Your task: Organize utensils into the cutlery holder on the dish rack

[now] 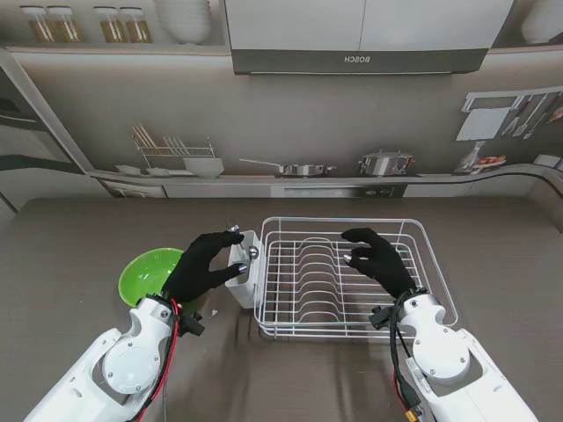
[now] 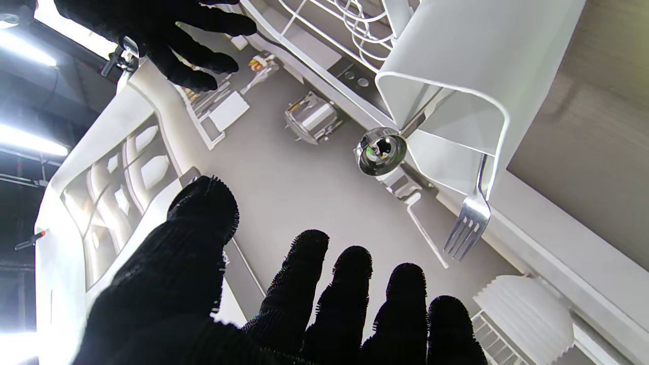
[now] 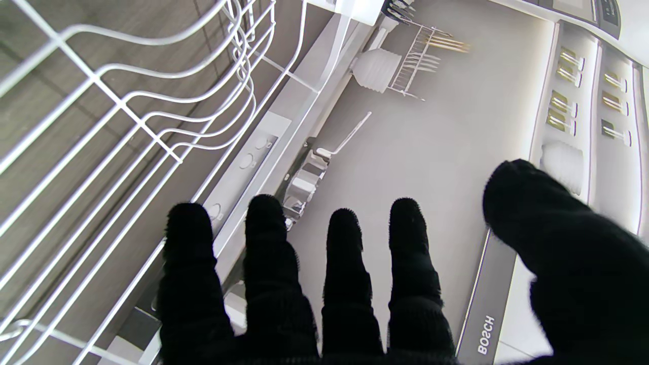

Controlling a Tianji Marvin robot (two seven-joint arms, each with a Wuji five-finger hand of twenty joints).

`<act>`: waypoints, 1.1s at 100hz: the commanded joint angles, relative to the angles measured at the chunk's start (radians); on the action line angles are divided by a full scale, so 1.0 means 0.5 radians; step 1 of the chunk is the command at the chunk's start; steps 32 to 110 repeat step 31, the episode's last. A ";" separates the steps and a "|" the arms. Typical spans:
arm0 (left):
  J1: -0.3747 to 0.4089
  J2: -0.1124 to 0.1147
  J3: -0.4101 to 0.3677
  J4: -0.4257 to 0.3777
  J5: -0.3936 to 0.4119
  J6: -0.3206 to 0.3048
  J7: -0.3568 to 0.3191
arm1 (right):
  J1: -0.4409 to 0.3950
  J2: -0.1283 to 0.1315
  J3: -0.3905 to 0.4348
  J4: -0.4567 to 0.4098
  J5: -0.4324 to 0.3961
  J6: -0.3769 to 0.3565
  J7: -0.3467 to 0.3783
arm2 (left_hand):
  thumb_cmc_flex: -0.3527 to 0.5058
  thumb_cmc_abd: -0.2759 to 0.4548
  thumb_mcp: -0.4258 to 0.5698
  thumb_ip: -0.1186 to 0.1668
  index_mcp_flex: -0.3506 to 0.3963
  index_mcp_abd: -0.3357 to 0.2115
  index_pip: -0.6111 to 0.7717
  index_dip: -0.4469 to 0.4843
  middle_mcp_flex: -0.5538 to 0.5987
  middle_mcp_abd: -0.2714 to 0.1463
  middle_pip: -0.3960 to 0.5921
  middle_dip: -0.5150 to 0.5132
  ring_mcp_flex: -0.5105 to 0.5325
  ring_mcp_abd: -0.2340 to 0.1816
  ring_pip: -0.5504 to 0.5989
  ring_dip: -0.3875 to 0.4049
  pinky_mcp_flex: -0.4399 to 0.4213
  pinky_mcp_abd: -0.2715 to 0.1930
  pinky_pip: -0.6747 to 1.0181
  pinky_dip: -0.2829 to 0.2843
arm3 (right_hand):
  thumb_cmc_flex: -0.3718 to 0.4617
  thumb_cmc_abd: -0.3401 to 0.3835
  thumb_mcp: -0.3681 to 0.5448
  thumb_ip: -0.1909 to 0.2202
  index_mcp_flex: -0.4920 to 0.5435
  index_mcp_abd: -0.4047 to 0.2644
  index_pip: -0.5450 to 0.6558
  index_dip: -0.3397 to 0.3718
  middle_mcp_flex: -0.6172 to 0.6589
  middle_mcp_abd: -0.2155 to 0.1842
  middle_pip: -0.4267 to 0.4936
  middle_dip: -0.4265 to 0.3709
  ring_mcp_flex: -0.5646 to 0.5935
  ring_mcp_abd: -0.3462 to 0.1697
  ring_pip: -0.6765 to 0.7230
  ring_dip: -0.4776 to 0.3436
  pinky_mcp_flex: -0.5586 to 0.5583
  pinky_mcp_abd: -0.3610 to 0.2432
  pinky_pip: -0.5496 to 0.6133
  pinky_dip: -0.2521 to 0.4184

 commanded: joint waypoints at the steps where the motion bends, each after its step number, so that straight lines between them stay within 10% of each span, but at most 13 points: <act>1: 0.012 -0.013 -0.003 -0.021 -0.008 0.009 -0.032 | -0.017 -0.002 -0.002 -0.018 -0.006 -0.005 0.030 | -0.044 0.038 -0.050 0.063 -0.035 0.019 -0.024 -0.013 -0.044 -0.001 -0.019 -0.025 -0.023 -0.008 -0.038 -0.027 -0.041 -0.064 -0.064 -0.024 | -0.050 -0.043 -0.043 0.036 -0.046 -0.061 -0.024 -0.054 -0.027 -0.060 -0.035 -0.015 -0.031 -0.052 -0.031 0.011 -0.020 -0.046 -0.038 0.047; 110: 0.025 -0.015 -0.012 -0.036 -0.011 0.015 -0.023 | -0.029 0.000 0.005 -0.033 -0.009 -0.011 0.029 | -0.038 0.044 -0.066 0.065 -0.033 0.023 -0.023 -0.013 -0.042 0.001 -0.020 -0.022 -0.020 -0.005 -0.034 -0.019 -0.047 -0.068 -0.064 -0.022 | -0.051 -0.045 -0.047 0.035 -0.058 -0.065 -0.028 -0.056 -0.033 -0.063 -0.037 -0.016 -0.033 -0.050 -0.033 0.011 -0.020 -0.046 -0.039 0.048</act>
